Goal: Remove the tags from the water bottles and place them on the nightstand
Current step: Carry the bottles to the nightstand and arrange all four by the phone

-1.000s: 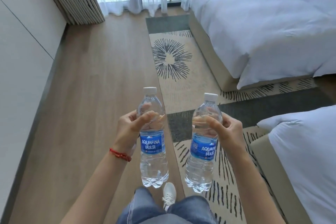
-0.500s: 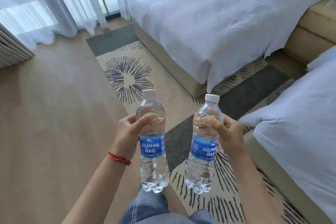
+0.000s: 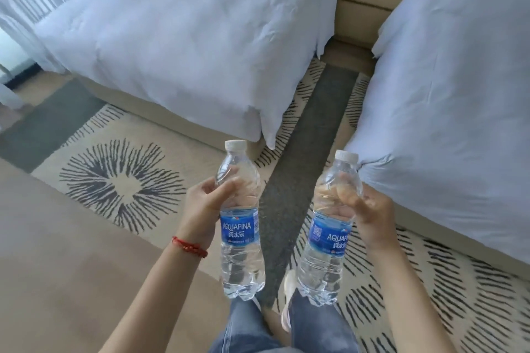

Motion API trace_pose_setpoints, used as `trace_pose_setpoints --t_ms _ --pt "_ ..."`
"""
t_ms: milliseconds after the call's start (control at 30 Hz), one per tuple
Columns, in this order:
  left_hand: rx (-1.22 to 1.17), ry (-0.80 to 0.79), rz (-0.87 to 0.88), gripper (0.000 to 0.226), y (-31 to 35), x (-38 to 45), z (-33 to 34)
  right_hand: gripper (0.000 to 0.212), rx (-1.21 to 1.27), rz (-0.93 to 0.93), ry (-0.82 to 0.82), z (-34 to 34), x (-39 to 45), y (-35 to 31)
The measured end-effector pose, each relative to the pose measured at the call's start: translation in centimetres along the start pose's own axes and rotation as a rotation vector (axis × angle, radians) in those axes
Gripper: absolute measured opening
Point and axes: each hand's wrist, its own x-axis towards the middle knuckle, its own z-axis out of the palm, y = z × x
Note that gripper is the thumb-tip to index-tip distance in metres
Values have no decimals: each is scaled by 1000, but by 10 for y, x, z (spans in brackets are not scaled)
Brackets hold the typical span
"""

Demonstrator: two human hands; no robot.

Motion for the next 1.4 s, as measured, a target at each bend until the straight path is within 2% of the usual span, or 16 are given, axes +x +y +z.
trace_pose_setpoints --t_ms 67,200,333,433,600,833,1000,1100,1267,1400 --pt "27 -33 -14 42 3 23 16 30 -8 18 70 -8 14 -2" --pt "97 -102 -37 23 6 76 54 42 -42 74 181 -28 55 0" --pt "147 -158 -38 25 15 132 96 43 -41 76 219 -49 113 2" --pt "157 -176 -34 28 27 176 131 35 -42 67 222 -64 164 -5" --pt "152 -191 -16 43 50 244 181 29 -85 75 239 -93 242 -25" --pt "166 -221 -32 42 70 348 233 41 -92 72 286 -116 344 -31" --pt "179 -272 -19 37 88 447 272 31 -137 101 323 -120 443 -30" --pt "193 -312 -6 34 106 513 294 9 -154 108 364 -116 511 -35" --pt "195 -348 14 39 144 617 329 18 -206 109 440 -115 615 -50" --pt "214 -385 43 20 168 687 357 18 -225 103 475 -122 685 -58"
